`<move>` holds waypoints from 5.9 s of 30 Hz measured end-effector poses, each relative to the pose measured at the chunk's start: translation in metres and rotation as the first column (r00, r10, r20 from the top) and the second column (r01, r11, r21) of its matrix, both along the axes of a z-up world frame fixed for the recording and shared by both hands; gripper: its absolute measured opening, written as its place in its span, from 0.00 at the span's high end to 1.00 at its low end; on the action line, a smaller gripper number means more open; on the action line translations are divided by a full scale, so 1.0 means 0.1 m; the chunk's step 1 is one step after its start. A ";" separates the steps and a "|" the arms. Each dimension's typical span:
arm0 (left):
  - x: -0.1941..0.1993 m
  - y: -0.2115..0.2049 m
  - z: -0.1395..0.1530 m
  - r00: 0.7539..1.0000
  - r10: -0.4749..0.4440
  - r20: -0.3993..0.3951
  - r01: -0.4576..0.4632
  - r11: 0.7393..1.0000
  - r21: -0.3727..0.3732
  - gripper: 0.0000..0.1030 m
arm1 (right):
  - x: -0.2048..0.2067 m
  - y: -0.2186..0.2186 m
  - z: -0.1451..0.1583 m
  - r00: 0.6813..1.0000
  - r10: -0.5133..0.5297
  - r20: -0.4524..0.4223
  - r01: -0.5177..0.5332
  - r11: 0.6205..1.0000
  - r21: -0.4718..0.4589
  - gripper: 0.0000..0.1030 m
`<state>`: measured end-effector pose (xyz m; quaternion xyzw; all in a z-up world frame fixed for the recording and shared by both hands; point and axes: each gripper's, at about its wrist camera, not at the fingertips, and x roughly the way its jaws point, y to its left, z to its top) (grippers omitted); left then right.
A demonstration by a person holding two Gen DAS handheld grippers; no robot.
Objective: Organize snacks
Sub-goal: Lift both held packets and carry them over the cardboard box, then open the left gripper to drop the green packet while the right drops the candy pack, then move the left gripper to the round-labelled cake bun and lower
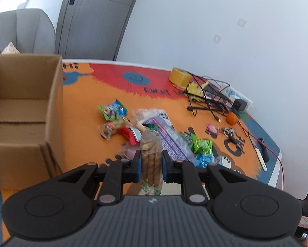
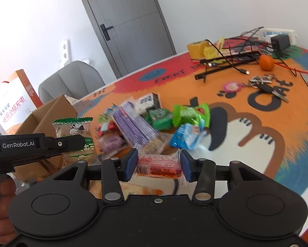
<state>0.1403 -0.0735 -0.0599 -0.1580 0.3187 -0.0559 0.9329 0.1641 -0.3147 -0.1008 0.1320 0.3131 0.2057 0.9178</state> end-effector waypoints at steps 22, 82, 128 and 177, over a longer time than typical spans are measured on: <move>-0.24 0.75 0.56 0.981 0.129 0.148 -0.132 0.991 0.011 0.83 | 0.16 0.75 0.48 0.989 0.100 0.110 -0.105 0.994 0.042 0.56; -0.58 1.45 0.37 0.924 0.373 0.081 -0.377 0.926 0.037 0.10 | 0.10 1.45 0.63 0.980 0.184 0.073 -0.188 0.981 0.040 0.22; -0.49 -0.14 0.06 1.000 0.009 0.009 -0.010 0.993 0.122 0.09 | -0.21 -0.21 0.21 0.999 -0.054 -0.004 0.054 0.998 0.015 0.15; 0.06 -0.69 -0.54 0.985 -0.127 -0.116 0.156 0.944 0.291 0.43 | 0.02 -0.48 -0.26 0.989 -0.105 -0.107 0.109 0.994 0.031 0.15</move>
